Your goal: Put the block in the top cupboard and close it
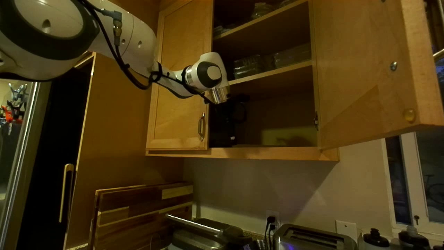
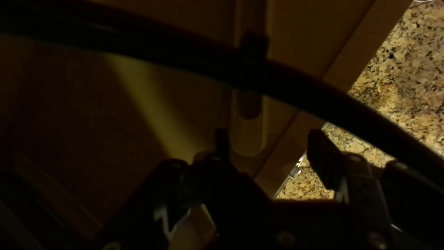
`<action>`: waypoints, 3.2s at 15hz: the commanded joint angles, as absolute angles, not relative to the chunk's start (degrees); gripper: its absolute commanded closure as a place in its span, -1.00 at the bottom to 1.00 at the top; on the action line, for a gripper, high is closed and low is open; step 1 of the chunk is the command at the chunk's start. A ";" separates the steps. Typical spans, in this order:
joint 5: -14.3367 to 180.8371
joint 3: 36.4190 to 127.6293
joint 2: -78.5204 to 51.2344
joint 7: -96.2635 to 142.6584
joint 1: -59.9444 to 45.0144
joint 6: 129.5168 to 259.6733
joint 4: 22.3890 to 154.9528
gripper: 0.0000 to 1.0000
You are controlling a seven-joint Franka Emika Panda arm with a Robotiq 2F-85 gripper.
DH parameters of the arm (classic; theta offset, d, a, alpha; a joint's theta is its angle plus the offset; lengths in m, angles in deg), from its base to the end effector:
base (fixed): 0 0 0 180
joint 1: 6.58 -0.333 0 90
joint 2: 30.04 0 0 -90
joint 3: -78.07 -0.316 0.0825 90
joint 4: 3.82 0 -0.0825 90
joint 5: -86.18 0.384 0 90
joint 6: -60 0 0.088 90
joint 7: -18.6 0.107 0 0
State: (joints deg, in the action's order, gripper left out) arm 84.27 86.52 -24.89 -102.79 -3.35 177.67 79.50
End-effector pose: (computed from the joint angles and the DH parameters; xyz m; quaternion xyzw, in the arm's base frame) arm 0.6087 -0.1226 0.6832 0.5522 0.7943 0.0799 0.2406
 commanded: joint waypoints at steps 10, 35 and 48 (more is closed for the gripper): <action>83.31 86.05 -33.52 -97.84 -3.56 160.36 82.25 -1.00; 84.51 82.72 -44.55 -69.90 -3.64 152.20 104.50 -1.00; 95.01 84.05 -66.02 -38.80 -3.51 164.68 136.63 -1.00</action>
State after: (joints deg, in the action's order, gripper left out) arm 94.23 83.33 -57.70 -45.09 -3.60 159.69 127.51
